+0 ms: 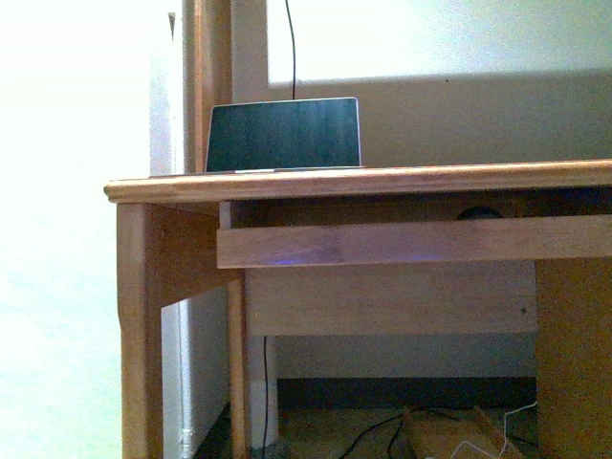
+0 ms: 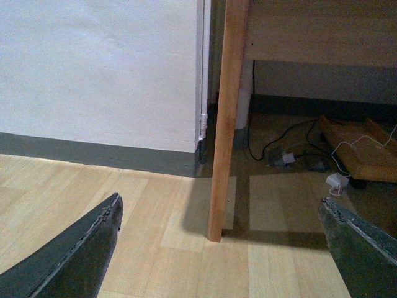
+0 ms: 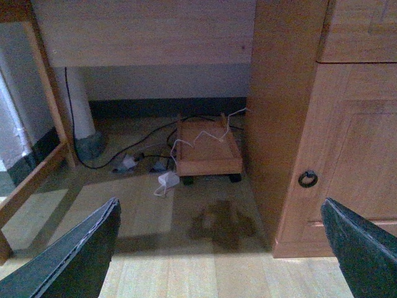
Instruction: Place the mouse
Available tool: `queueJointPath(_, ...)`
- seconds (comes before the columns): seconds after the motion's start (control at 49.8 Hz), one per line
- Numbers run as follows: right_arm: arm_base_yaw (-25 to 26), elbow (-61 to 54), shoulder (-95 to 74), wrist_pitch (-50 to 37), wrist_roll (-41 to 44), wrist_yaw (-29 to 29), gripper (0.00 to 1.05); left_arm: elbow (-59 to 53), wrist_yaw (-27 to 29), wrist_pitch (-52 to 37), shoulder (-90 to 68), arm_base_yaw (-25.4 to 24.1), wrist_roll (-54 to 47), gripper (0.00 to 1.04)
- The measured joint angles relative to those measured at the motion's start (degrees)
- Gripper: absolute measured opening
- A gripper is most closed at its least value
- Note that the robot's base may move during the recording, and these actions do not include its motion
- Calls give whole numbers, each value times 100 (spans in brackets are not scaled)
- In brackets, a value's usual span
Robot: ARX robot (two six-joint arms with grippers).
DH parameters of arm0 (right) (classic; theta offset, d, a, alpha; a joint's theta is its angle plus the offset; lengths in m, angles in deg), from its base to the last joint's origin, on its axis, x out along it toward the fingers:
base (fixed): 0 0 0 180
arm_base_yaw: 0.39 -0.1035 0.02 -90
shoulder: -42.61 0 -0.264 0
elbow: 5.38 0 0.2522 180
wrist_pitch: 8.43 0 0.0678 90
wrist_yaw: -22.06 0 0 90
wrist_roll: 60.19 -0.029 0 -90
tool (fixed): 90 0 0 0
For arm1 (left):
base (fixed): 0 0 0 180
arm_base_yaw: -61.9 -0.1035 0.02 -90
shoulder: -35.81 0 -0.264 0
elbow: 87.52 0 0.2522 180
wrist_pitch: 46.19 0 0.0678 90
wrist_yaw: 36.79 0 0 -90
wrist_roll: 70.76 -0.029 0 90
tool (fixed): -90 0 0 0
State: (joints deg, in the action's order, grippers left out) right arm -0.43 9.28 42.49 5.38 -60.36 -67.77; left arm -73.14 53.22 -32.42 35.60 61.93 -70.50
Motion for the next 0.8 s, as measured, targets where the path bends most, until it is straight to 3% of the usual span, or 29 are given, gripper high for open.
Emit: queueJointPath(0.803,0,-2,0,2,0,-2,97,0,-4,0,0,0,-2,97)
